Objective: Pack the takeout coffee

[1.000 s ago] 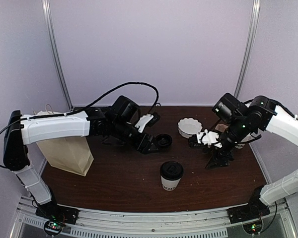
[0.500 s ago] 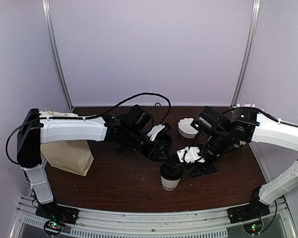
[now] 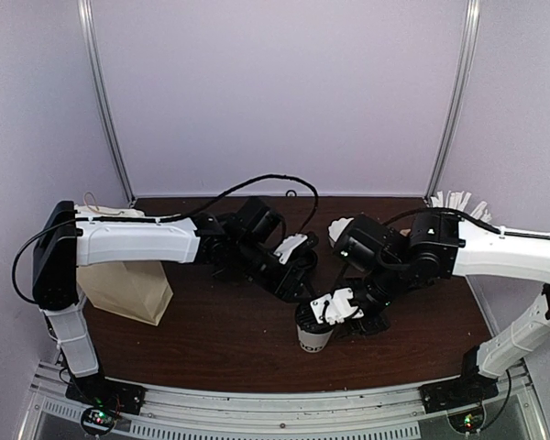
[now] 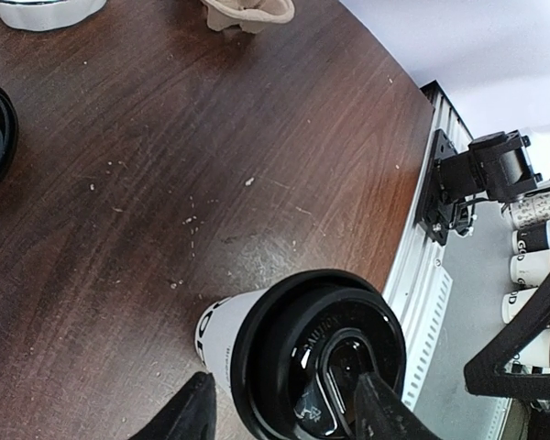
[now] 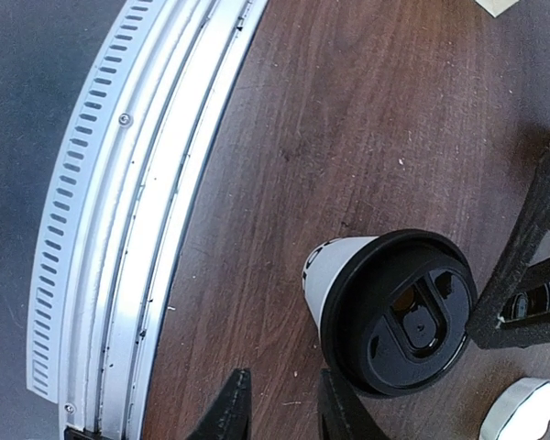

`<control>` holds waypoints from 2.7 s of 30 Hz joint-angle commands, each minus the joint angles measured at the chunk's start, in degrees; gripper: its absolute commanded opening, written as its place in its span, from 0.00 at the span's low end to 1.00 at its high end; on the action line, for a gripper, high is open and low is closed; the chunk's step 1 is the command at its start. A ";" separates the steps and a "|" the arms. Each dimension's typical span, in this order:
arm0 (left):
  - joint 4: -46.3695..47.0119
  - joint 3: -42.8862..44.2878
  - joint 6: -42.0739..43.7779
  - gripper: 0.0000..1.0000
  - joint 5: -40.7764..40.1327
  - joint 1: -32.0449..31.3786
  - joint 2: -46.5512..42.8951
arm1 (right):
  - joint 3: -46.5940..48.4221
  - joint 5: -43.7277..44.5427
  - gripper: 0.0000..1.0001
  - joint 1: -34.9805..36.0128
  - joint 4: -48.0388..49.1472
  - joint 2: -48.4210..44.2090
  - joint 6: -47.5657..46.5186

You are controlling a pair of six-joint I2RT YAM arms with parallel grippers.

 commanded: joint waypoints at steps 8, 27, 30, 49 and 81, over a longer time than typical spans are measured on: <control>1.72 -1.86 -0.24 0.50 -0.50 -0.44 0.98 | -3.55 5.82 0.21 1.78 3.47 1.17 -2.43; -0.93 -2.46 0.90 0.45 -1.28 -0.45 2.25 | -5.00 10.66 0.21 1.98 7.84 3.11 -1.88; -0.84 -2.79 0.90 0.44 -1.31 -0.45 2.55 | -5.95 11.51 0.21 1.99 8.71 3.46 -1.78; -1.84 -4.54 1.58 0.43 -2.74 -0.44 4.32 | -16.92 14.08 0.10 3.01 15.14 9.17 -4.69; -7.71 1.56 -0.75 0.54 -10.55 -0.41 -4.27 | -6.70 9.42 0.29 1.63 7.49 -2.82 0.60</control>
